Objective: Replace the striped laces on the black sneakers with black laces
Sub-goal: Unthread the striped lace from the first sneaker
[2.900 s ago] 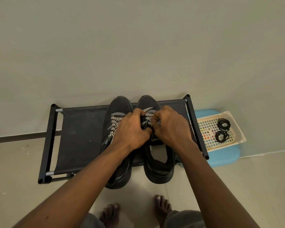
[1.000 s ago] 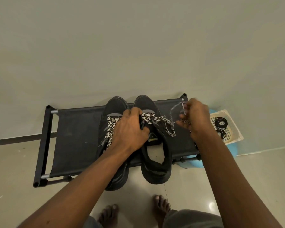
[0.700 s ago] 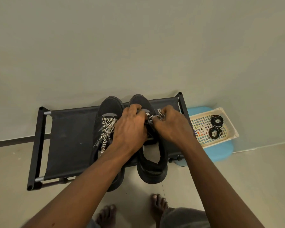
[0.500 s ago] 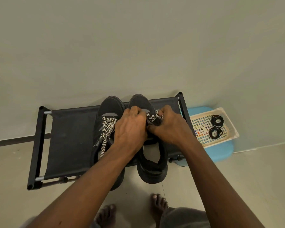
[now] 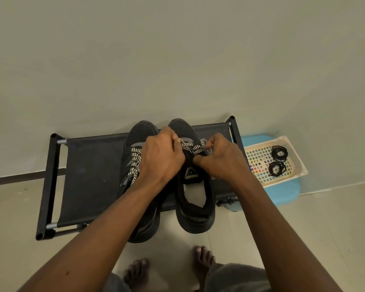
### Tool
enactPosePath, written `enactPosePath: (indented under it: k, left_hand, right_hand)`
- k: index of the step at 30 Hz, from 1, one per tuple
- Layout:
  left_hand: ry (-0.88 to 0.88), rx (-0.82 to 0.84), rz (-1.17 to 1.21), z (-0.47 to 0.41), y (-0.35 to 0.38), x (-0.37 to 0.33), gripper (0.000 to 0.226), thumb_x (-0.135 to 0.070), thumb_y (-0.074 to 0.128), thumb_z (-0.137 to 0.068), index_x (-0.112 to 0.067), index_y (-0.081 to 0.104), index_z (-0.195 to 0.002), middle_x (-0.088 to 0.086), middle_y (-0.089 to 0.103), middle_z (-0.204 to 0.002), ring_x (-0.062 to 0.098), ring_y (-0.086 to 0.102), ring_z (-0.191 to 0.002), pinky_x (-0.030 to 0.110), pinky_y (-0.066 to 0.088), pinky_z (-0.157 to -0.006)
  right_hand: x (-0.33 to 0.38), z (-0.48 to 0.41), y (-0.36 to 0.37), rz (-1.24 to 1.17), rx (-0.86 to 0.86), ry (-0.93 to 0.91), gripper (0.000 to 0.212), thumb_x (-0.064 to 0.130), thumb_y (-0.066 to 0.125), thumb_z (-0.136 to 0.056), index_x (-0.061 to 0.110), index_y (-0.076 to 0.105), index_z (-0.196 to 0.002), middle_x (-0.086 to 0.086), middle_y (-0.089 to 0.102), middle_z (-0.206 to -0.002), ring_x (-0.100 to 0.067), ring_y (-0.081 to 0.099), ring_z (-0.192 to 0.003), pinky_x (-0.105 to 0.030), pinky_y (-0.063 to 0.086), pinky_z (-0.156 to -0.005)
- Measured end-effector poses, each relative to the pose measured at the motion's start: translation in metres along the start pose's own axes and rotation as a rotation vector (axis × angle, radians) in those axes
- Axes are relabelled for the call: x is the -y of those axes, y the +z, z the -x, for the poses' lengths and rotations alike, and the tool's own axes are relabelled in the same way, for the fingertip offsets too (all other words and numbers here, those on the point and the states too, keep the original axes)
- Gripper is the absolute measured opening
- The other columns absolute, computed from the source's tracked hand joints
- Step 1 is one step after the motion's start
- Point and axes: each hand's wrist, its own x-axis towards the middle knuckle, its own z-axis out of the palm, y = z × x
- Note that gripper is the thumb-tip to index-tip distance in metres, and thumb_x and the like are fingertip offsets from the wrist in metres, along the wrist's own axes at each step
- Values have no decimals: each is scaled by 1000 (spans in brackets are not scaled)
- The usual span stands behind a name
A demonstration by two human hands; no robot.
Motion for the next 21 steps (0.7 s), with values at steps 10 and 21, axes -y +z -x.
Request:
enactPosePath:
  k: [10, 21]
  left_hand:
    - [-476, 90, 625, -14, 0, 5, 15, -13, 62, -90, -24, 67, -99, -5, 74, -74, 18, 74, -81, 40, 63, -77]
    - [93, 295, -185, -4, -11, -4, 7, -38, 67, -91, -35, 72, -89, -13, 56, -57, 7, 58, -60, 25, 38, -55]
  right_hand:
    - [-4, -4, 6, -10, -11, 28, 26, 43, 77, -78, 27, 57, -86, 4, 66, -86, -19, 66, -79, -35, 54, -72]
    - [-2, -3, 11, 7, -7, 27, 30, 48, 75, -75, 25, 57, -83, 3, 67, -82, -19, 65, -79, -35, 54, -72]
